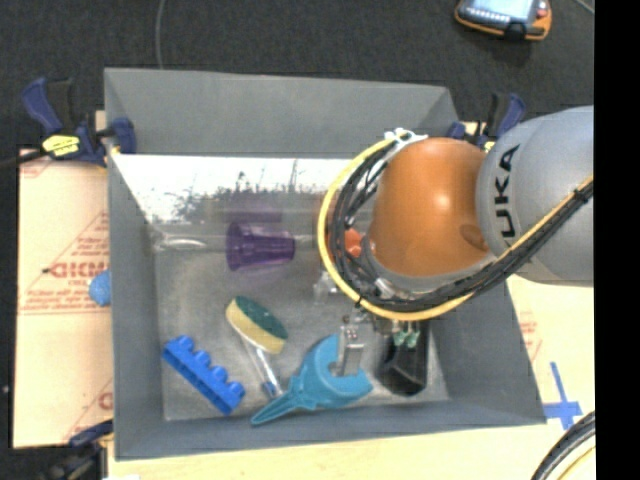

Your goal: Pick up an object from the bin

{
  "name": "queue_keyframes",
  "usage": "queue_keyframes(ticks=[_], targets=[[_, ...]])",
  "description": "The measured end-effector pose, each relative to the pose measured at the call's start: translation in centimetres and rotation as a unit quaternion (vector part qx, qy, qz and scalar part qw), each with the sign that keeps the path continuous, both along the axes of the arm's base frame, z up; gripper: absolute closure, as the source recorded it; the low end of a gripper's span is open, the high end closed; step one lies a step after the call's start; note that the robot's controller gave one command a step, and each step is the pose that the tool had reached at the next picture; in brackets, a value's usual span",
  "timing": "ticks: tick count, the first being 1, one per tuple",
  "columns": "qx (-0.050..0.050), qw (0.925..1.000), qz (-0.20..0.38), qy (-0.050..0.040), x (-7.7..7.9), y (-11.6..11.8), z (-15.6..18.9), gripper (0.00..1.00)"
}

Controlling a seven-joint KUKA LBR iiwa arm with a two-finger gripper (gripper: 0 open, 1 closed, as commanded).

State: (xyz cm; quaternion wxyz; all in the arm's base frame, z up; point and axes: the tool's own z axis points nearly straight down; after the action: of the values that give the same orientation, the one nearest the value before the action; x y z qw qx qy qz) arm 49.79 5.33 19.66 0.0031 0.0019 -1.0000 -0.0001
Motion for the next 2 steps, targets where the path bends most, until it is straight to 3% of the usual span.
queue_keyframes(ticks=[1,2], targets=[[0.000,1.0000,-0.002,-0.0044,0.2,0.0,0.5,0.00],[0.000,0.9877,0.156,-0.0048,-1.3,0.7,-8.2,0.00]])
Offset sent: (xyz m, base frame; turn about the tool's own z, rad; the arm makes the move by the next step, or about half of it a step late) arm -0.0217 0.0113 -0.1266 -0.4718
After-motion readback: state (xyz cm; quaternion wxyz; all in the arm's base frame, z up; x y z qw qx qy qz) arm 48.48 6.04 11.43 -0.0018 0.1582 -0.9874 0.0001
